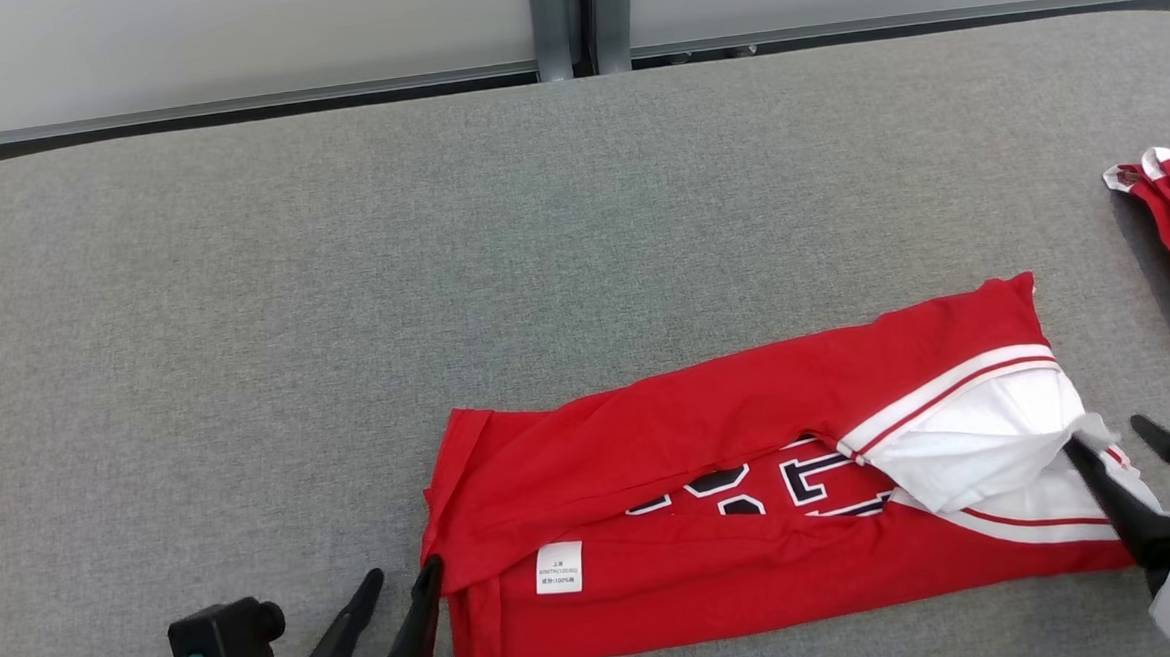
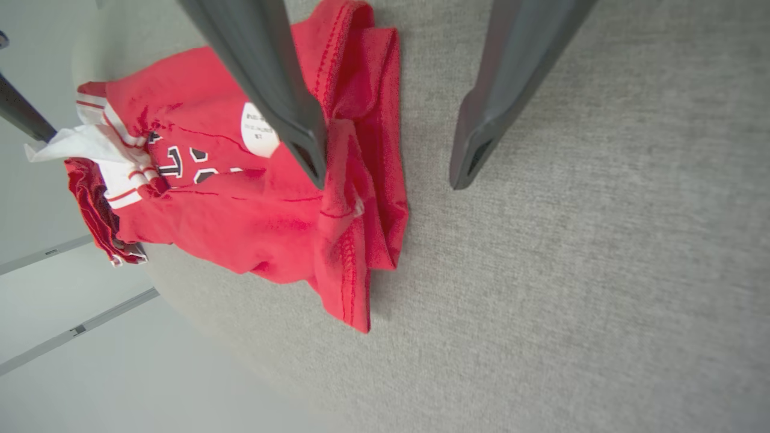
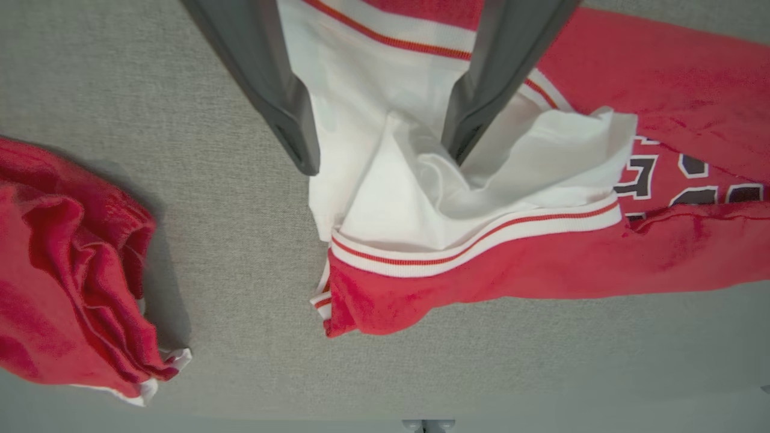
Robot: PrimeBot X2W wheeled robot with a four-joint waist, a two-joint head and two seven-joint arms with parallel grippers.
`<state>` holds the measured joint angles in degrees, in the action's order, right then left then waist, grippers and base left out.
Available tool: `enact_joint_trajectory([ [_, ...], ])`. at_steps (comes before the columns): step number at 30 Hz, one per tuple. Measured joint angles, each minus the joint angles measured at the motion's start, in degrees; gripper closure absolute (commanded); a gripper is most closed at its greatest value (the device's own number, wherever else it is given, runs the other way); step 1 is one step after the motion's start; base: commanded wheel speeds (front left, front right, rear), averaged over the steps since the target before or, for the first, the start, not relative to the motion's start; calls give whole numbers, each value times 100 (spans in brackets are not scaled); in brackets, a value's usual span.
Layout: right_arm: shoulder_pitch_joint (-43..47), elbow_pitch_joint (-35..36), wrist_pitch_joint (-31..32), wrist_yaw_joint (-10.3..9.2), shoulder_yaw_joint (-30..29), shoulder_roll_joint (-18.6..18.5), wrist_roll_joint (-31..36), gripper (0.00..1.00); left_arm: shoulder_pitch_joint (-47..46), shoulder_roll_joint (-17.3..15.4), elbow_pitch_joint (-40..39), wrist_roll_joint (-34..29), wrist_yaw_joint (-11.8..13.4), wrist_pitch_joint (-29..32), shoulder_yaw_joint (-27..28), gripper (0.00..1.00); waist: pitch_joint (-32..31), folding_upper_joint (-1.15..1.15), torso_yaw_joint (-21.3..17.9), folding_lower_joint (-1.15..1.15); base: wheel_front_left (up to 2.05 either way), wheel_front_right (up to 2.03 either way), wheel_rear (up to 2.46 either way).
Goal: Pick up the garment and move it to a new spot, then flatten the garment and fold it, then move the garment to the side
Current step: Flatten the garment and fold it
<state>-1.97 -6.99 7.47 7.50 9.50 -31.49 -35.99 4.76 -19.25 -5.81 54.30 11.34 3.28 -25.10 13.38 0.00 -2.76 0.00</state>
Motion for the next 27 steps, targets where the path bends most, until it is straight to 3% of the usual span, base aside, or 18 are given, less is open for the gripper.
enact_joint_trajectory([
  [5,-151,424,443,-2,-448,112,90,0,210,85,124,-1062,401,-1406,74,0,63,0,-53,0,0,0,0],
  [10,-688,381,944,-1,-397,348,431,0,76,400,398,-1892,476,-1786,-76,0,205,0,59,0,0,0,0],
  [14,-891,59,1138,0,-335,408,637,0,-119,659,511,-2304,371,-1818,-27,0,283,0,201,0,0,0,0],
  [19,-914,-401,1273,0,-383,377,1014,0,-98,1173,563,-2746,59,-1826,223,0,386,0,434,0,0,0,0],
  [27,-710,-545,1428,0,-554,202,1173,0,84,1497,695,-3078,-354,-1826,675,0,443,0,490,0,0,0,0],
])
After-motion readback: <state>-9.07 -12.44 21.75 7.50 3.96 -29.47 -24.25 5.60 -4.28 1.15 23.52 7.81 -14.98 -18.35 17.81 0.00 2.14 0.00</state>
